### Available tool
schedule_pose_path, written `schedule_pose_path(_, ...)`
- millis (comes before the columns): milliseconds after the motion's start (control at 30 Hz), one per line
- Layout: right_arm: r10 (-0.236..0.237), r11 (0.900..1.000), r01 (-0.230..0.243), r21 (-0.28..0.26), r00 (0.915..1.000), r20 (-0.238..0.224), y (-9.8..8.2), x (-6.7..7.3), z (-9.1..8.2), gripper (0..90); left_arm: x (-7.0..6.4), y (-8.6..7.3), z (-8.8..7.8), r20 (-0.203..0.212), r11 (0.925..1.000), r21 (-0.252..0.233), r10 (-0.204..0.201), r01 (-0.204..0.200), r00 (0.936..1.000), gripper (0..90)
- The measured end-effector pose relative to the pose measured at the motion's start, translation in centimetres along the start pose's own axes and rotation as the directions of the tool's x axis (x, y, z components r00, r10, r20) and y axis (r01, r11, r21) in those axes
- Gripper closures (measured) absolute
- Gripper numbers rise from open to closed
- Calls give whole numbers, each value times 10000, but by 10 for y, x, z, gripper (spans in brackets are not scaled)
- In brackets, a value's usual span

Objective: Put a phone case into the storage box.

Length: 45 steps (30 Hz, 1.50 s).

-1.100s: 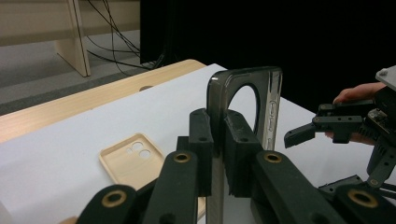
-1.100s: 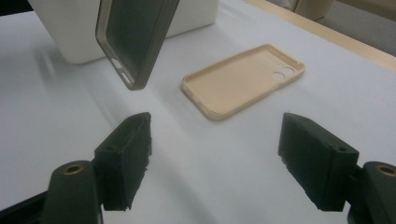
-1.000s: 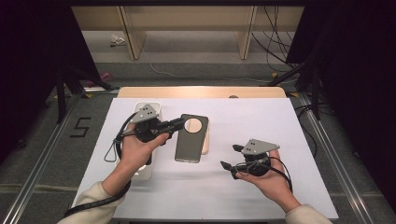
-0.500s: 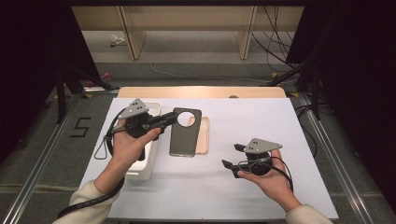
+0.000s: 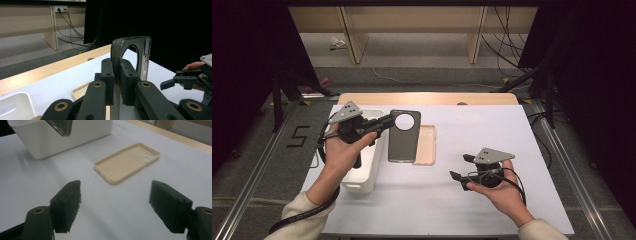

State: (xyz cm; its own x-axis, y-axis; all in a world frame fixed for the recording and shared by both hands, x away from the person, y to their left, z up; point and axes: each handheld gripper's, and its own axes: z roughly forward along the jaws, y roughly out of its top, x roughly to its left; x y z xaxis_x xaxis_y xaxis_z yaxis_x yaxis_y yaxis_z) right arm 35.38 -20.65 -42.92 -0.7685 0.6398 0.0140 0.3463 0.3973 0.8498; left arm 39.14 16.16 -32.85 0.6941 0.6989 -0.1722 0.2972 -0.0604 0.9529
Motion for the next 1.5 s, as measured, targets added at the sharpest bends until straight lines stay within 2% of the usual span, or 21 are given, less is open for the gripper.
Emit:
schedule_pose_path(767,95,9997,-94,-211,9999,33,1,-1,-2,256,15,10,-16,-332,9996,-282,1,-11,9994,824)
schedule_pose_path(967,116,9996,-115,-277,9999,41,1,-3,-3,249,18,10,-18,-448,9995,-285,133,-146,9989,824)
schedule_pose_path(1500,306,9985,-291,-472,9990,313,-4,-15,-18,229,26,10,-23,-625,9992,-353,171,-193,9979,824)
